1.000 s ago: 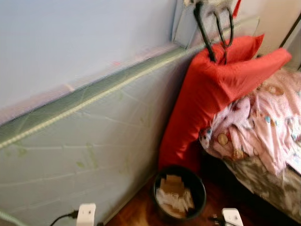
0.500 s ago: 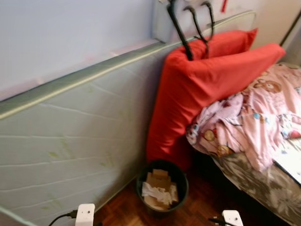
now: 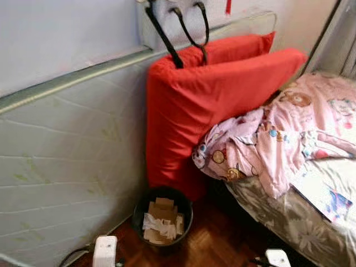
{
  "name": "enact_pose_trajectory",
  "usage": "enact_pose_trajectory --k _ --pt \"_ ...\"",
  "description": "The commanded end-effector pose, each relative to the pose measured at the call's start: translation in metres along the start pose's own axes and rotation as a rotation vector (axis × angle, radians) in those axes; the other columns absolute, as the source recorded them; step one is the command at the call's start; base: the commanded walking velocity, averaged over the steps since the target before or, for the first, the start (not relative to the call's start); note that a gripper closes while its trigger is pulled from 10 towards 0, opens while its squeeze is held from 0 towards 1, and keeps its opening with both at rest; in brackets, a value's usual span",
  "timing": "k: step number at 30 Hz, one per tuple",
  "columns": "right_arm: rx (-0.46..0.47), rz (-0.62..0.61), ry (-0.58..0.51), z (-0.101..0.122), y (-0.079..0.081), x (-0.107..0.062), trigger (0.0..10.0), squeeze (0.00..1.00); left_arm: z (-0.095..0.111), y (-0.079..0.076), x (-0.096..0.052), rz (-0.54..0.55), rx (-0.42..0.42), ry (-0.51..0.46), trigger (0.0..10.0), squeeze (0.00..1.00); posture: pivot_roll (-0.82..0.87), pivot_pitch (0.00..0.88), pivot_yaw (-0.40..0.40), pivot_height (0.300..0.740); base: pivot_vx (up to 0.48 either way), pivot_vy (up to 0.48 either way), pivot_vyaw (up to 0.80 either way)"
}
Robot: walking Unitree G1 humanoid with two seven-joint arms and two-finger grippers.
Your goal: Clean up the room
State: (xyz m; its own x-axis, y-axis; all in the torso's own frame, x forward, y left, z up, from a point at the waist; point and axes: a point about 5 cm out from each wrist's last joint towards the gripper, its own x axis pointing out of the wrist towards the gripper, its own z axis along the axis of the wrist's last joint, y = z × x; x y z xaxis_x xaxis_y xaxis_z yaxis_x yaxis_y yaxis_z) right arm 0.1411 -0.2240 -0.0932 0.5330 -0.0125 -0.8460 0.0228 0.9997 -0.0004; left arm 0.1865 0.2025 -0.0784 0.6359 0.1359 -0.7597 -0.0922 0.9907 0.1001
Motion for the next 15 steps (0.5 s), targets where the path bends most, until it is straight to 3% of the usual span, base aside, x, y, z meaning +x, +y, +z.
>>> enact_pose_trajectory --k 1,9,15 --pt "0.247 -0.043 -0.032 0.0226 0.0157 0.0090 10.0 0.00 0.0746 0.0391 0.0115 0.009 -0.088 -0.044 10.0 0.00 0.03 0.000 -0.084 0.740 0.000 -0.371 0.00" --pt "0.242 -0.032 -0.032 0.0228 0.0169 0.0091 10.0 0.00 0.0745 0.0397 0.0114 0.011 -0.091 -0.044 10.0 0.00 0.03 0.000 -0.080 0.740 0.000 -0.351 0.00" --pt "0.265 -0.029 -0.040 0.0228 0.0183 0.0092 10.0 0.00 0.0735 0.0403 0.0114 0.013 -0.104 -0.037 10.0 0.00 0.03 0.000 -0.073 0.740 0.000 0.000 0.00"
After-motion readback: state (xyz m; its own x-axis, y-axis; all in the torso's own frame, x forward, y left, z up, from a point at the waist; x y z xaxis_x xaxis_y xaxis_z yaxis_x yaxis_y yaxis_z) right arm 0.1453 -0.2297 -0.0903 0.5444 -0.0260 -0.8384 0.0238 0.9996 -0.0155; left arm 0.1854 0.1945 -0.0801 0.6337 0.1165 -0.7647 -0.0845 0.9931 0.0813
